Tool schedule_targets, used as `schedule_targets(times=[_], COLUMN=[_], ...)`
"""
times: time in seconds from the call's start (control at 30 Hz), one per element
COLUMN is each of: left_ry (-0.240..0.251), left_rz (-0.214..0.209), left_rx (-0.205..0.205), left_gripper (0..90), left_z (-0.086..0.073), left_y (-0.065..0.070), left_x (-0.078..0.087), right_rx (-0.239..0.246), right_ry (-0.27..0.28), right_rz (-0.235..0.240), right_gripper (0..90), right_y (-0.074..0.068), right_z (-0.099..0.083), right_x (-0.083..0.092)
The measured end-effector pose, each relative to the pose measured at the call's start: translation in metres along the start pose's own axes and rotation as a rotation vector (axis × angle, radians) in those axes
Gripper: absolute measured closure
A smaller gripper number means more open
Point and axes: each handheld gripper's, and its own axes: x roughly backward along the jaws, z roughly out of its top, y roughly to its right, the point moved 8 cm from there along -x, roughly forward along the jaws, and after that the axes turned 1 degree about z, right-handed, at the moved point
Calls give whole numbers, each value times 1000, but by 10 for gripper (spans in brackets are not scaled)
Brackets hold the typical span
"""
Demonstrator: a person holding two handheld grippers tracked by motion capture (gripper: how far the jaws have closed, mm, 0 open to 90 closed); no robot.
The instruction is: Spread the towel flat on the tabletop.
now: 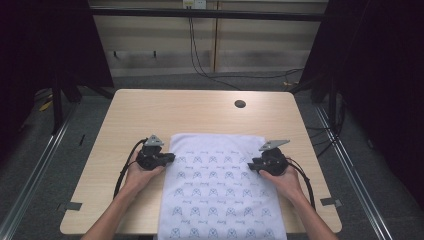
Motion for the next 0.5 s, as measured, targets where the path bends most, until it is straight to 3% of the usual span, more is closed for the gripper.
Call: schedule_targets(times=[0.2,0.23,0.33,0.4,0.5], left_ry=[-12,-18,-21,-30,-42], left_rz=[-7,-12,-32,-41,-49], left_rx=[0,-25,-22,-41,-28], left_gripper=[891,891,891,889,886], left_z=[-8,-11,-17,-25,-30], left_y=[10,16,22,29,34], left_x=[7,11,16,24,30], right_rx=[7,16,15,28,35], right_ry=[-12,-21,-19,-31,-34], right_rz=[29,44,54,91,102], right_gripper=[683,681,678,673,673], right_y=[-14,-19,-23,-32,-39], right_z=[-8,-11,-14,-20,-26], right_x=[7,9,12,17,21])
